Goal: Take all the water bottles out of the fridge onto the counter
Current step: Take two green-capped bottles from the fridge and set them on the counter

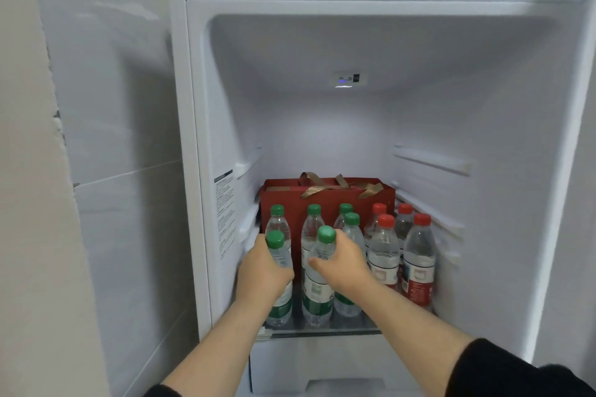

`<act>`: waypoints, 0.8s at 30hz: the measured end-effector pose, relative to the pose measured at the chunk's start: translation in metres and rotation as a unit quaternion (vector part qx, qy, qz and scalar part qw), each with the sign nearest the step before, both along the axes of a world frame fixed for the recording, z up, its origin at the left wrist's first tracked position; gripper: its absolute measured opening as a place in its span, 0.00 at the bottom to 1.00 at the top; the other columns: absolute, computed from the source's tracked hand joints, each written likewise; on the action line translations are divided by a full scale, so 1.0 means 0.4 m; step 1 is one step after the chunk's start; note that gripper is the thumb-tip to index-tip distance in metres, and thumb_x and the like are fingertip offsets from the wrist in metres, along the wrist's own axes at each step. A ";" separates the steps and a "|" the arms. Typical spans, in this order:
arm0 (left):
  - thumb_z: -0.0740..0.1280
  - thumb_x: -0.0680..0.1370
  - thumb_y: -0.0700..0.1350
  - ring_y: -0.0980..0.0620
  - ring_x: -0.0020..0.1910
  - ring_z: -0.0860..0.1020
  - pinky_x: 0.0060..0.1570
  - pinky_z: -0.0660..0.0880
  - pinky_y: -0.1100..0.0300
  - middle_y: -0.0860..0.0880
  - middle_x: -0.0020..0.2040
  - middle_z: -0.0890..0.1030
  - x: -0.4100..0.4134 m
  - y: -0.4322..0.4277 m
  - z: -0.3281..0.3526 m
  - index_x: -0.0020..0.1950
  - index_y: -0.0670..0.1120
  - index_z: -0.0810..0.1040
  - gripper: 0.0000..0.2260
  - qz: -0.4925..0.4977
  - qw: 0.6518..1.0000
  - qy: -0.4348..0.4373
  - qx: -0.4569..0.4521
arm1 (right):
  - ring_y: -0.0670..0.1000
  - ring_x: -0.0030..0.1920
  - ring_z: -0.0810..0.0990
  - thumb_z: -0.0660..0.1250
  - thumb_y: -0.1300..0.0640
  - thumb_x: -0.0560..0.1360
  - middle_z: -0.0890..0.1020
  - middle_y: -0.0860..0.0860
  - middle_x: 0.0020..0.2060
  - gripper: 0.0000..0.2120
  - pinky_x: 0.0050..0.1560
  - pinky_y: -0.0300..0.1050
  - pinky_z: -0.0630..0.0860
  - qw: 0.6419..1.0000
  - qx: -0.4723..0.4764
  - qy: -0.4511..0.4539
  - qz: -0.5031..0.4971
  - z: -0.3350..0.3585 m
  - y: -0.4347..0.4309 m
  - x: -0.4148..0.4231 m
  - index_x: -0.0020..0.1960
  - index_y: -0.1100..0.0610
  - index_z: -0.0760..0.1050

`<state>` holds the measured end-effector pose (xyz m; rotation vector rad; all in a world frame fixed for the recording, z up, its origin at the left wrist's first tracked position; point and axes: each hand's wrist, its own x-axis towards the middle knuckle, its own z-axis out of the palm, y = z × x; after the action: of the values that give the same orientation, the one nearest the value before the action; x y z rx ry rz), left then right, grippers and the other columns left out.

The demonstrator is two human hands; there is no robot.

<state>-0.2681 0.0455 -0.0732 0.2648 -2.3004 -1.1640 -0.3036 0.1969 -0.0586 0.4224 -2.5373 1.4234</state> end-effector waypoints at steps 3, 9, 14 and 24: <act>0.73 0.70 0.47 0.52 0.45 0.80 0.43 0.75 0.60 0.57 0.44 0.80 0.055 0.002 0.018 0.52 0.54 0.73 0.15 -0.018 1.000 0.013 -0.008 | 0.43 0.48 0.78 0.74 0.56 0.72 0.79 0.42 0.47 0.17 0.46 0.40 0.75 1.000 -0.013 0.019 -0.006 0.021 0.024 0.056 0.57 0.48 0.72; 0.75 0.65 0.47 0.54 0.45 0.79 0.41 0.73 0.60 0.63 0.43 0.77 0.160 0.007 0.076 0.56 0.59 0.72 0.23 -0.073 0.997 0.006 -0.021 | 0.43 0.48 0.79 0.76 0.54 0.69 0.80 0.41 0.48 0.18 0.49 0.44 0.77 0.998 -0.019 0.049 -0.044 0.054 0.073 0.186 0.55 0.46 0.73; 0.78 0.60 0.50 0.53 0.48 0.81 0.50 0.79 0.52 0.58 0.49 0.82 0.250 0.021 0.108 0.54 0.56 0.76 0.24 -0.129 0.990 0.034 -0.036 | 0.38 0.45 0.79 0.76 0.56 0.68 0.81 0.39 0.43 0.16 0.41 0.35 0.72 0.995 -0.053 0.052 -0.068 0.077 0.137 0.342 0.50 0.44 0.75; 0.79 0.63 0.45 0.60 0.47 0.78 0.45 0.76 0.56 0.62 0.46 0.80 0.643 0.228 0.118 0.48 0.60 0.74 0.21 -0.217 0.975 0.031 -0.026 | 0.46 0.55 0.81 0.74 0.55 0.67 0.82 0.42 0.50 0.18 0.54 0.50 0.79 0.992 -0.074 0.038 -0.096 0.059 0.352 0.767 0.57 0.46 0.77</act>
<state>-0.0108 0.1368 -0.0259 -0.3085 -2.3965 -1.2888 0.0030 0.3379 -0.0351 0.1971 -2.3225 1.4796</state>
